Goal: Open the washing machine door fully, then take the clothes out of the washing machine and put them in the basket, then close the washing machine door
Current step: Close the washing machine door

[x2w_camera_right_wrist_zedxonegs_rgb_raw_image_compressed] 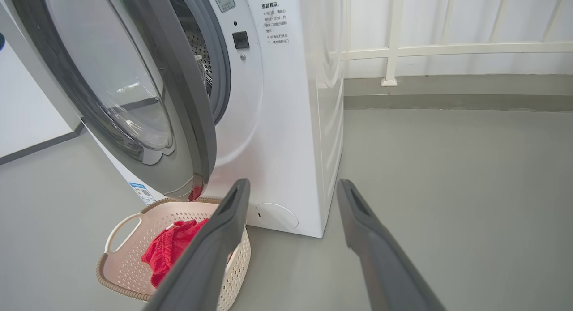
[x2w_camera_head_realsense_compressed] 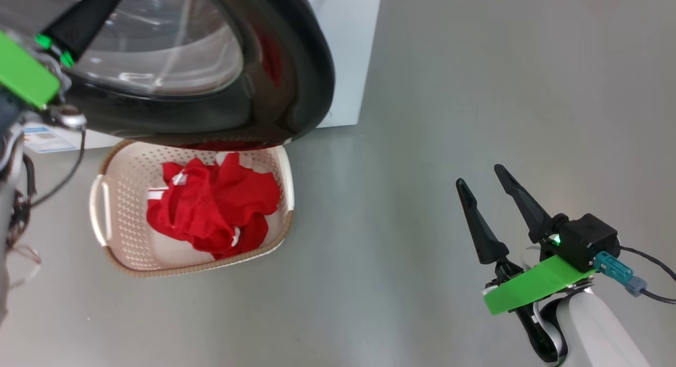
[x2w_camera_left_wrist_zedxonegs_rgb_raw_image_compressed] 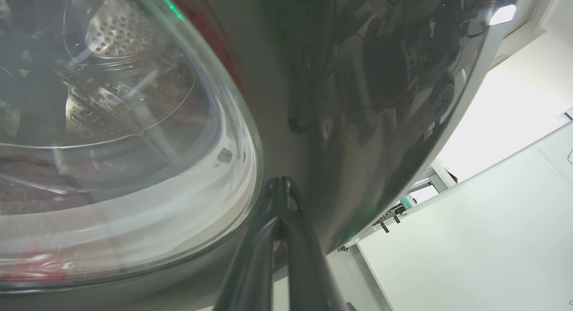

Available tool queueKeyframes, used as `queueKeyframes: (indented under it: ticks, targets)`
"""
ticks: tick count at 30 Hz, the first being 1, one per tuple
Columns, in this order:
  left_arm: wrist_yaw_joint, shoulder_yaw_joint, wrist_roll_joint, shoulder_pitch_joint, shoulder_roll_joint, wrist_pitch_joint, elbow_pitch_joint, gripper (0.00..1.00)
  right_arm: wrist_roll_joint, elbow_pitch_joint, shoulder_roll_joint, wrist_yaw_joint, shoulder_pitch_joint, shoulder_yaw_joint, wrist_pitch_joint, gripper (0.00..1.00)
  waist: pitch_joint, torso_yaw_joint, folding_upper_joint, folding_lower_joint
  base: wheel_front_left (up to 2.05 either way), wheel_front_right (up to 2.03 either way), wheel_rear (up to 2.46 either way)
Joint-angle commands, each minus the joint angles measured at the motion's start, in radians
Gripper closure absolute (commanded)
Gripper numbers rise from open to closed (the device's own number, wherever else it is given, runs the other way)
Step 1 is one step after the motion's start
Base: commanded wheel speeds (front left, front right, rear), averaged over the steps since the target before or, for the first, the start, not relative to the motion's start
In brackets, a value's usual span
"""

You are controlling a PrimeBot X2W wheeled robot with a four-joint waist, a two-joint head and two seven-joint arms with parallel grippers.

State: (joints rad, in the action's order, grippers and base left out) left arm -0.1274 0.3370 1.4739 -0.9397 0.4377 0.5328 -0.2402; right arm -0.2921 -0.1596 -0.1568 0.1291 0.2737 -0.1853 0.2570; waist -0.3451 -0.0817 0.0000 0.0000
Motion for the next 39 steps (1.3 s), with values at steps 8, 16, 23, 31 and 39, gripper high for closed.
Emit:
queueKeyframes:
  ticks: [8, 16, 23, 31, 39]
  targets:
    - [-0.003, 0.006, 0.006, 0.125, 0.079, -0.093, 0.076, 0.54, 0.010, 0.018, -0.020, 0.002, -0.005, -0.015, 0.005, 0.00, 0.039, 0.055, 0.0000, 0.0000, 0.00, 0.00, 0.00]
    - [-0.003, 0.030, 0.007, 0.305, 0.109, -0.238, 0.096, 0.00, 0.008, 0.019, -0.039, 0.002, -0.033, -0.002, 0.005, 0.00, 0.075, 0.085, 0.0000, 0.0000, 0.00, 0.00, 0.00]
    - [-0.003, 0.052, 0.003, 0.447, 0.128, -0.389, 0.119, 0.00, 0.007, 0.021, -0.060, 0.002, -0.067, 0.008, 0.005, 0.00, 0.100, 0.099, 0.0000, 0.0000, 0.00, 0.00, 0.00]
    - [-0.003, 0.079, -0.006, 0.580, 0.149, -0.526, 0.126, 0.00, 0.004, 0.018, -0.068, 0.002, -0.112, 0.032, 0.005, 0.00, 0.134, 0.092, 0.0000, 0.0000, 0.00, 0.00, 0.00]
    - [-0.003, 0.143, -0.083, 0.692, 0.187, -0.705, 0.075, 0.00, 0.001, 0.015, -0.069, 0.002, -0.163, 0.060, 0.005, 0.00, 0.170, 0.055, 0.0000, 0.0000, 0.00, 0.00, 0.00]
